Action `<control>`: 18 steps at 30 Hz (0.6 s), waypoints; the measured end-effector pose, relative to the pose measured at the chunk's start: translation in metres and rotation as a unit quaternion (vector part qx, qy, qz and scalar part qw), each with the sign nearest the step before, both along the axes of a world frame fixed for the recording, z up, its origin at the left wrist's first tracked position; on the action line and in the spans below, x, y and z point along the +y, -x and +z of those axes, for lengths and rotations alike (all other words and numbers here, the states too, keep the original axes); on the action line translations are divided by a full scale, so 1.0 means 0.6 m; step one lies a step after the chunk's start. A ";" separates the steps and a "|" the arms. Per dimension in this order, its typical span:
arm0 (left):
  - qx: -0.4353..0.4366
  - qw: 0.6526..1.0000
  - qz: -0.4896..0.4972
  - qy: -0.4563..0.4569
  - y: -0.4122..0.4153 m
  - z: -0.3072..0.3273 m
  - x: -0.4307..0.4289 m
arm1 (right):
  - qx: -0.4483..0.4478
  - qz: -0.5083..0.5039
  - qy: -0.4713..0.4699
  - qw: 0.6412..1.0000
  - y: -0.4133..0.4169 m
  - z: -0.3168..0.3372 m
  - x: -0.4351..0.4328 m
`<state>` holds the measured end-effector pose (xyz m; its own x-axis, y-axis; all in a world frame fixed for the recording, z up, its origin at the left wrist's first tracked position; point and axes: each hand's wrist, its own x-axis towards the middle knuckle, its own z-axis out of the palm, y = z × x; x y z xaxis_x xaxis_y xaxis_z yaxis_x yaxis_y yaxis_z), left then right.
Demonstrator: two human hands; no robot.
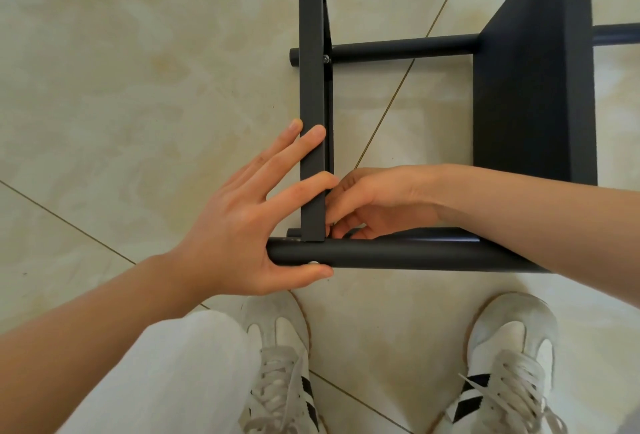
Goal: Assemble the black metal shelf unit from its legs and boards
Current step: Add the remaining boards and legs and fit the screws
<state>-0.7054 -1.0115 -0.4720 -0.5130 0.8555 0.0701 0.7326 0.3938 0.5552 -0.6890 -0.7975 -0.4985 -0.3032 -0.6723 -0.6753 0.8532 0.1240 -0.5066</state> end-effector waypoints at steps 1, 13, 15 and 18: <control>0.000 1.000 0.000 -0.001 0.000 0.001 0.000 | -0.001 -0.002 0.003 1.000 0.000 0.000 0.001; -0.008 1.000 0.006 0.005 -0.003 0.009 0.002 | 0.067 0.047 -0.064 0.995 -0.002 0.023 -0.006; -0.011 1.000 0.007 0.007 -0.004 0.010 0.003 | 0.094 0.056 -0.078 0.991 -0.003 0.028 -0.005; -0.021 1.000 0.010 0.012 -0.007 0.011 0.001 | 0.132 0.057 -0.093 0.985 -0.007 0.034 0.000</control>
